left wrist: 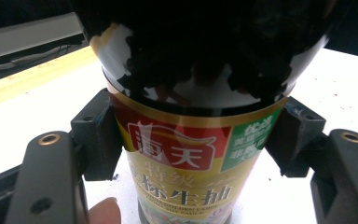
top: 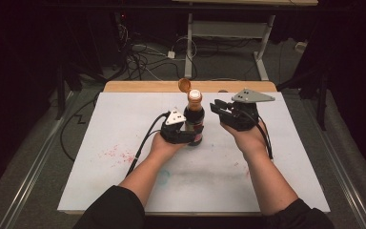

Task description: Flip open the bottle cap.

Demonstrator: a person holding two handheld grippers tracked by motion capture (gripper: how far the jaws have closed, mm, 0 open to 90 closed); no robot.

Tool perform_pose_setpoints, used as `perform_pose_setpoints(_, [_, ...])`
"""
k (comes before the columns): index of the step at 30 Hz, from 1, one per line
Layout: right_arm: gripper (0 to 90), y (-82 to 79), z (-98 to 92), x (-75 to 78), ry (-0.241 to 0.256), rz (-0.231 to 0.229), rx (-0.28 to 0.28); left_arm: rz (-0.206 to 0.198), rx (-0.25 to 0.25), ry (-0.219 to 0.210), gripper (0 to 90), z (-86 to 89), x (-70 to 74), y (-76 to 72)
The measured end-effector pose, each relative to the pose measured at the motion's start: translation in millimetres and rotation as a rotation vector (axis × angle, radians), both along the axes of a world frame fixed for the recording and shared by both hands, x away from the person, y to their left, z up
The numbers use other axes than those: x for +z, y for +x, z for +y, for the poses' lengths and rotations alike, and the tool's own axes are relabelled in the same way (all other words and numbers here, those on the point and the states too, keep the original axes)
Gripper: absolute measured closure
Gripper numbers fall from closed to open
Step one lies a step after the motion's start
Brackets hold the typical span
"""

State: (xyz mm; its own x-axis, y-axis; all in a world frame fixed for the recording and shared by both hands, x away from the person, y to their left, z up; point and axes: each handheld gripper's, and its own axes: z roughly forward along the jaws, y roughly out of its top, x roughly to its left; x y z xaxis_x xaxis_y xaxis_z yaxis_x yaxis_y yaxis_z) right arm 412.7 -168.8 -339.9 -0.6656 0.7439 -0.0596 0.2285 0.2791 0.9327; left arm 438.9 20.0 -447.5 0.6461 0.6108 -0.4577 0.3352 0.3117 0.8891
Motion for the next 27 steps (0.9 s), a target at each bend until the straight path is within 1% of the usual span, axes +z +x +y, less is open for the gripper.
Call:
perform_pose_setpoints(3, [53.0,1.4,-3.8,-9.6,0.003,0.007,0.009,0.001,0.001,0.002,28.3,-0.2,0.2,0.0])
perform_pose_setpoints(7, [35.9,0.5,-8.2,-20.2,0.002,-0.001,0.007,0.003,0.001,0.006,28.1,0.1,0.6,0.2])
perform_pose_setpoints(10, [27.5,0.1,-12.5,-26.5,0.023,-0.002,0.007,0.003,0.002,0.008,27.9,-0.1,0.9,-0.1])
perform_pose_setpoints(13, [16.6,0.5,-14.8,-31.8,0.016,-0.002,0.002,0.004,0.001,0.011,27.7,0.3,1.0,-0.3])
perform_pose_setpoints(14, [15.2,0.7,-15.3,-33.2,0.014,-0.001,0.001,0.003,0.002,0.013,27.6,0.3,1.0,-0.6])
perform_pose_setpoints(15, [14.2,0.7,-16.0,-34.3,0.014,0.004,0.001,0.005,0.001,0.020,27.3,0.4,0.8,-0.9])
perform_pose_setpoints(16, [10.8,0.7,-16.6,-35.4,0.017,0.005,0.001,0.011,0.000,0.030,24.8,0.6,-0.2,-0.9])
perform_pose_setpoints(18, [0.1,1.9,-17.0,-37.9,0.015,0.008,-0.007,0.044,-0.010,0.043,18.6,2.0,-2.9,0.1])
perform_pose_setpoints(19, [0.1,2.3,-17.4,-39.2,0.012,0.023,-0.010,0.070,-0.013,0.048,14.3,3.4,-4.2,1.0])
perform_pose_setpoints(20, [0.1,2.6,-18.3,-40.8,0.011,0.021,-0.009,0.093,-0.018,0.055,11.7,5.0,-5.4,1.9])
perform_pose_setpoints(22, [0.2,1.9,-20.1,-43.5,0.013,0.025,-0.023,0.125,-0.014,0.063,2.0,7.3,-7.9,2.4])
perform_pose_setpoints(23, [0.1,2.0,-21.1,-44.9,0.013,0.025,-0.023,0.131,-0.011,0.060,0.0,9.1,-8.9,2.0])
perform_pose_setpoints(24, [0.1,1.9,-22.0,-46.1,0.007,0.029,-0.028,0.131,-0.008,0.055,0.0,11.2,-9.7,1.0])
perform_pose_setpoints(27, [0.1,0.5,-24.4,-50.7,0.010,0.031,-0.036,0.134,-0.008,0.053,0.0,17.3,-12.3,-2.8])
